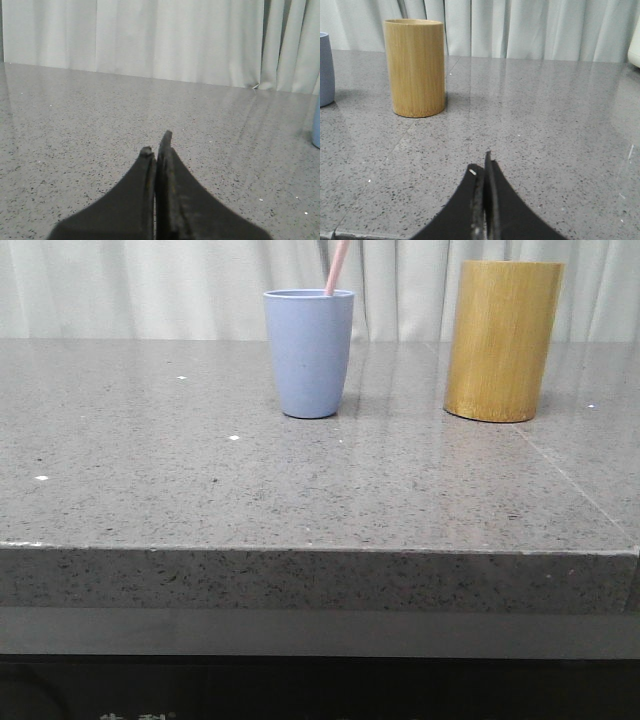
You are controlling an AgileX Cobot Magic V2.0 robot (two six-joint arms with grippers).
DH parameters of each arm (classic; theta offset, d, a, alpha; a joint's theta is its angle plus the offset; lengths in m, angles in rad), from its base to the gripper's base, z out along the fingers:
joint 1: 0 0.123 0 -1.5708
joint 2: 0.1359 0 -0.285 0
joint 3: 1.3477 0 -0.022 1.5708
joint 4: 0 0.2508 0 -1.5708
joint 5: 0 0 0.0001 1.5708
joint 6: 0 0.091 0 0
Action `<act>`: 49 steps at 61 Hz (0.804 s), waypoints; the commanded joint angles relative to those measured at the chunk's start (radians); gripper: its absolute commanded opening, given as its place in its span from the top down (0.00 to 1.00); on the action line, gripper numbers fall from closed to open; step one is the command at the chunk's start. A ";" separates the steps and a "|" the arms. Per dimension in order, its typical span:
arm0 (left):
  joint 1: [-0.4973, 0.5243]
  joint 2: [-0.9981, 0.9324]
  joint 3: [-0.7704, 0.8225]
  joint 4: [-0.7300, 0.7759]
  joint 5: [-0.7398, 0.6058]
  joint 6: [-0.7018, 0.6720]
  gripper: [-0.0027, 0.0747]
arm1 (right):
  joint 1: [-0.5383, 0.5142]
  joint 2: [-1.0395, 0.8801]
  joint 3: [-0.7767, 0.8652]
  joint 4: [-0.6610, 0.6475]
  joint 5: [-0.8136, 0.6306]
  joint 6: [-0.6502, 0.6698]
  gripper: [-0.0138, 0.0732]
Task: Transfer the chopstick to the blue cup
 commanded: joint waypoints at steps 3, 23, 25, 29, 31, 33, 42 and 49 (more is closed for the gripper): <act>0.001 -0.024 0.008 -0.002 -0.085 -0.006 0.99 | -0.001 -0.021 -0.005 0.004 -0.088 -0.005 0.92; 0.001 -0.024 0.008 -0.002 -0.085 -0.006 0.99 | -0.002 -0.021 -0.005 -0.114 -0.151 0.150 0.92; 0.001 -0.024 0.008 -0.002 -0.085 -0.006 0.99 | -0.002 -0.021 -0.005 -0.149 -0.157 0.194 0.92; 0.001 -0.024 0.008 -0.002 -0.085 -0.006 0.99 | -0.002 -0.021 -0.005 -0.158 -0.151 0.213 0.92; 0.001 -0.024 0.008 -0.002 -0.085 -0.006 0.99 | -0.002 -0.021 -0.005 -0.158 -0.144 0.214 0.92; 0.001 -0.024 0.008 -0.002 -0.085 -0.006 0.99 | -0.002 -0.021 -0.005 -0.158 -0.139 0.214 0.92; 0.001 -0.024 0.008 -0.002 -0.085 -0.006 0.99 | -0.002 -0.021 -0.005 -0.157 -0.125 0.215 0.92; 0.001 -0.024 0.008 -0.002 -0.085 -0.006 0.99 | -0.002 -0.021 -0.005 -0.159 -0.125 0.221 0.92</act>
